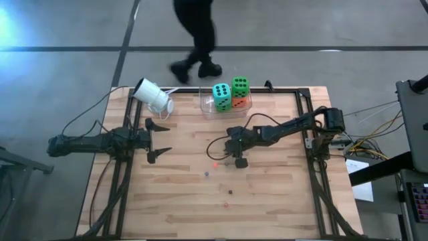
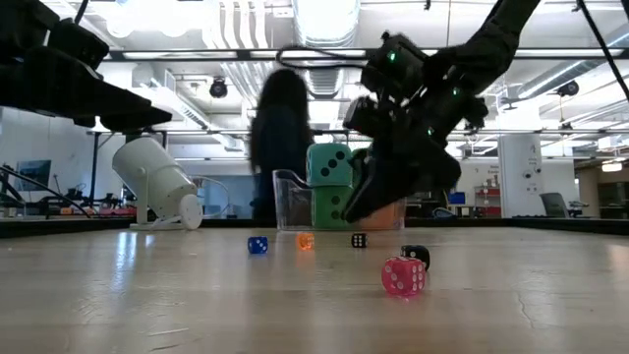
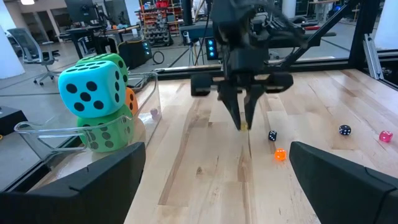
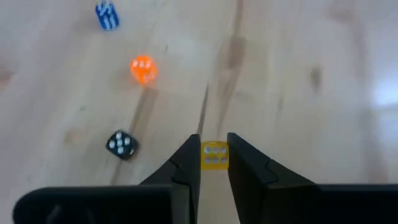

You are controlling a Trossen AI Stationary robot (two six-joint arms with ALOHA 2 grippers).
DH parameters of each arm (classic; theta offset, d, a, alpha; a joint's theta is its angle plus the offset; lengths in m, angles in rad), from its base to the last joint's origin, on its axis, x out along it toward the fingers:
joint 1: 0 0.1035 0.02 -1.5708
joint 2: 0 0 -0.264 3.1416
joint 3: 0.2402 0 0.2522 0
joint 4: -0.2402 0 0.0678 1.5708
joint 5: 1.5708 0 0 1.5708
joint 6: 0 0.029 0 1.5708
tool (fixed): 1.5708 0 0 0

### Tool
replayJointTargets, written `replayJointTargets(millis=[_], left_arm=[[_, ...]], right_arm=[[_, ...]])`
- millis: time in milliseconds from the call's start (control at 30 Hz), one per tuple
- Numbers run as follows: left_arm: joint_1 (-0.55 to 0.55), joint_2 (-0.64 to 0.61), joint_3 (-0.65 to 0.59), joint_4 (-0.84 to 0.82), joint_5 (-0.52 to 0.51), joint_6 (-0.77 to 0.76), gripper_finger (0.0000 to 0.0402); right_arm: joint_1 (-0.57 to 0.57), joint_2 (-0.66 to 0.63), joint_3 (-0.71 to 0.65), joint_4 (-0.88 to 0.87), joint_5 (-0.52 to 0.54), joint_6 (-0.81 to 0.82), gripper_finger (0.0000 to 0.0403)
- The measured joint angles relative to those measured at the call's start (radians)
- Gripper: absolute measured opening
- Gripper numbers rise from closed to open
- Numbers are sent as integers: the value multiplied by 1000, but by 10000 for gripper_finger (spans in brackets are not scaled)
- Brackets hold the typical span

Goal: Pick & Place Dice
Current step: Put the small yellow dice into the transparent bin

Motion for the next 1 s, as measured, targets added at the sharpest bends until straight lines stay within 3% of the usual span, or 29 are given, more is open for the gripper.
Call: replayJointTargets(millis=[300, 533, 767, 1000], left_arm=[[0, 0, 0, 0, 0, 0, 400], [0, 0, 0, 0, 0, 0, 400], [0, 0, 0, 0, 0, 0, 400], [0, 0, 0, 0, 0, 0, 400]], right_arm=[[-17, -188, 0, -100, 170, -48, 57], [-109, -336, 1, -133, 288, -73, 58], [-278, -346, 1, -133, 285, -13, 58], [-411, -305, 1, -151, 162, -8, 58]])
